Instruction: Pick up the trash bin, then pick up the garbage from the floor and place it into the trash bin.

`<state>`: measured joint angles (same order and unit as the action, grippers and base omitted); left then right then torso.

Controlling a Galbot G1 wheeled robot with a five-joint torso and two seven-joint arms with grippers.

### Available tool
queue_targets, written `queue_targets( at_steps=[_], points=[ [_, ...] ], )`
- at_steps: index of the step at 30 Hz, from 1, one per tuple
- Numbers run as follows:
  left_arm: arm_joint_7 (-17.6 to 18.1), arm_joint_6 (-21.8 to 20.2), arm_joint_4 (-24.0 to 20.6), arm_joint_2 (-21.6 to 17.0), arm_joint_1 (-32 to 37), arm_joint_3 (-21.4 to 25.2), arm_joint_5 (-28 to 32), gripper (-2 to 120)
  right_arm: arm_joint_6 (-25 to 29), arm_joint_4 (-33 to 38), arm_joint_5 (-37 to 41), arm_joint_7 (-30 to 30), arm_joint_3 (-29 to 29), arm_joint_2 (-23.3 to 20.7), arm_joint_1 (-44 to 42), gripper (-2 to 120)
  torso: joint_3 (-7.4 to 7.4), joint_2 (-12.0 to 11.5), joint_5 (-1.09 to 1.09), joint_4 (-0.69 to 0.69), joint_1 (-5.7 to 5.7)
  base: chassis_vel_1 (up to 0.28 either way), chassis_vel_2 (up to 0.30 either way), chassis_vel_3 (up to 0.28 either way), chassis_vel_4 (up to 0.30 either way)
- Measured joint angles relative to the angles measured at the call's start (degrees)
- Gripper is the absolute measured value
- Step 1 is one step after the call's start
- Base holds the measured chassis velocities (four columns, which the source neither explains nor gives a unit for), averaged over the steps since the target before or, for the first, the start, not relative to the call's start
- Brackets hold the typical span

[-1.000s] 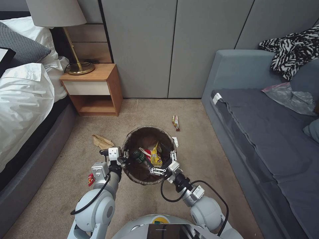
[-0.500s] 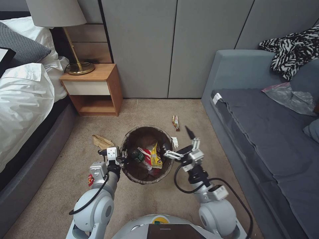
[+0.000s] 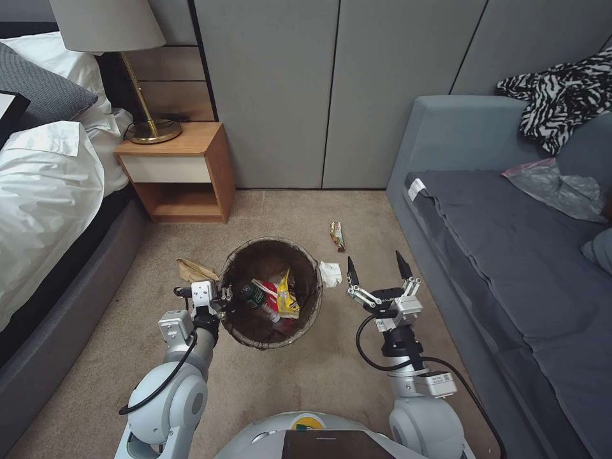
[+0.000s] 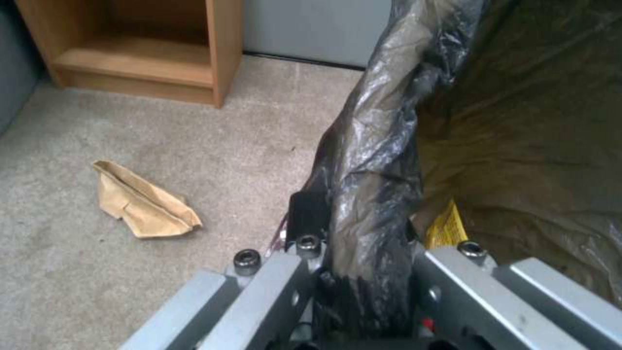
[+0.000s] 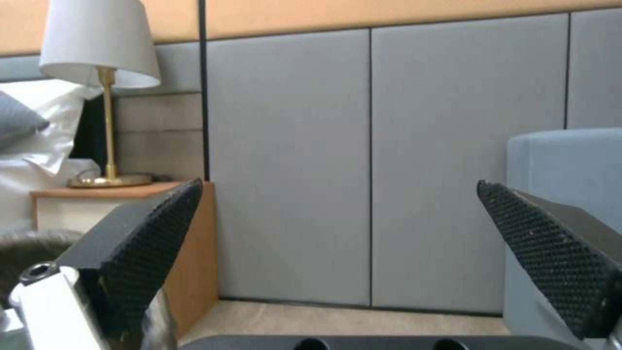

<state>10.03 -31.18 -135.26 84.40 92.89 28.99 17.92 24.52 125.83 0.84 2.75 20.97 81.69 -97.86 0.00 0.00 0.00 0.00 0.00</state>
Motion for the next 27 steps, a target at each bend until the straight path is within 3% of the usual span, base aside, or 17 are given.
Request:
queue_targets(
  at_steps=[11, 27],
  points=[
    [0.0, 0.2, -0.3, -0.1, -0.1, 0.5, -0.1, 2, 2.5, -7.0, 0.5, -0.1, 2.0, 0.6, 0.6, 100, 0.00, 0.0, 0.00, 0.00, 0.00, 0.000, 0.000, 0.000, 0.000],
    [-0.1, 0.4, -0.3, -0.2, 0.0, 0.7, -0.2, 2, 2.4, -6.2, 1.1, -0.7, 2.8, 0.1, 0.7, 99, 0.00, 0.0, 0.00, 0.00, 0.00, 0.000, 0.000, 0.000, 0.000]
  ],
)
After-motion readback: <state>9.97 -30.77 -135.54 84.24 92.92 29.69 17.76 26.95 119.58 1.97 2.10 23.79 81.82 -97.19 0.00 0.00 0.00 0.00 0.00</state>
